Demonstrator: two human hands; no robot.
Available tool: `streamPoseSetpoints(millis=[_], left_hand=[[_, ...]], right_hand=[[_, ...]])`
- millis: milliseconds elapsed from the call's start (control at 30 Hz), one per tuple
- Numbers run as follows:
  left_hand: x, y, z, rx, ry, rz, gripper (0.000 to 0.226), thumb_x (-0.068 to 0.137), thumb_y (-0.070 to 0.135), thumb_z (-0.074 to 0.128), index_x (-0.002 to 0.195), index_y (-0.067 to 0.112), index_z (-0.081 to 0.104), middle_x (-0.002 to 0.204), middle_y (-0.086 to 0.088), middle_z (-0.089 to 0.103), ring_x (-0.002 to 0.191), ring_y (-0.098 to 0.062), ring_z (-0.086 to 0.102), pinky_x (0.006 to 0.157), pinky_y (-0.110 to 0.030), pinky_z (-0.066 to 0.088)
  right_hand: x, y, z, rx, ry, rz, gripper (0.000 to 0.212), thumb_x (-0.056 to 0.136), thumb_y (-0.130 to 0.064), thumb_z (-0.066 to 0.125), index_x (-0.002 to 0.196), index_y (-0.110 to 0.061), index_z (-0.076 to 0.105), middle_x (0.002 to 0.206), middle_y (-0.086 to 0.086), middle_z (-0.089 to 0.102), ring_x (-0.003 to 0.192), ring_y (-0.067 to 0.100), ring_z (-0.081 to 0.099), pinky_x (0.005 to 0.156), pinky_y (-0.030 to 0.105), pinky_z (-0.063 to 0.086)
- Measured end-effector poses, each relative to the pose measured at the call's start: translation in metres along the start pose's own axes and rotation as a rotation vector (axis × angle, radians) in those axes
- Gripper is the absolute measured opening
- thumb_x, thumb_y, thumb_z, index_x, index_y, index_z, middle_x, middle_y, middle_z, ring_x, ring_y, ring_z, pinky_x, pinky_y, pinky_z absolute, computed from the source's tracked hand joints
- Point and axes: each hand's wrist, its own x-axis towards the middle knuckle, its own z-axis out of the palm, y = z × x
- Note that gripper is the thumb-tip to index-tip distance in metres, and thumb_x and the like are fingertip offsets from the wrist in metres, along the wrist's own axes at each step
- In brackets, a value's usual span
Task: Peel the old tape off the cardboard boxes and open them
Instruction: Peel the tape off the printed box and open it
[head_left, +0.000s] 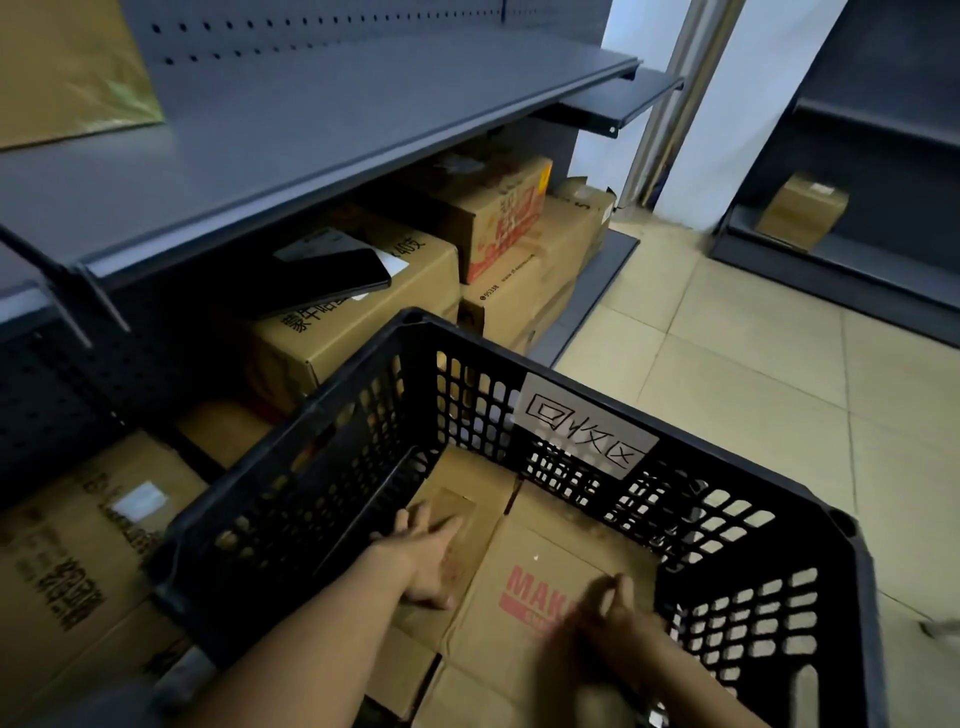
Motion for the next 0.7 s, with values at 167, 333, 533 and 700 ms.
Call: streamPoseSetpoints(millis=[167,333,533,700], left_hand=[[-0.035,0.002,-0.022,-0.034,0.180,-0.041,0.073,0.096,0.046,0.056,0.157,0.028,0.021,0.163,-0.010,0.015,0.148,-0.035,0.014,0.115,-0.051,0.028],[-0.119,-0.012,-0.060,-0.189,0.522,-0.094,0.052,0.099,0.049,0.050,0.146,0.030,0.043,0.136,0.000,0.059,0.120,-0.023,0.058,0.094,-0.038,0.050],[-0.265,-0.032,-0.084,-0.255,0.849,-0.113,0.040,0.095,0.053,0.051,0.131,0.039,0.056,0.116,0.011,0.067,0.105,-0.019,0.065,0.087,-0.036,0.053],[-0.396,-0.064,-0.076,-0.249,1.129,-0.241,0.028,0.094,0.048,0.052,0.117,0.038,0.063,0.102,0.012,0.069,0.099,-0.018,0.065,0.079,-0.036,0.053]], right_hand=[[-0.027,-0.020,-0.029,-0.158,0.152,-0.208,0.045,0.098,-0.043,0.045,0.138,-0.023,0.043,0.134,0.012,0.058,0.118,0.029,0.060,0.095,0.037,0.050],[-0.094,-0.070,-0.075,-0.173,0.472,-0.497,0.037,0.099,-0.047,0.046,0.126,-0.023,0.052,0.119,0.007,0.066,0.108,0.030,0.064,0.077,0.036,0.051],[-0.212,-0.133,-0.109,0.021,0.687,-0.944,0.028,0.101,-0.045,0.044,0.108,-0.025,0.062,0.094,-0.002,0.068,0.088,0.023,0.066,0.065,0.035,0.054],[-0.319,-0.194,-0.103,0.115,0.756,-1.280,0.022,0.099,-0.043,0.048,0.103,-0.027,0.063,0.093,-0.001,0.069,0.093,0.028,0.064,0.064,0.037,0.048]])
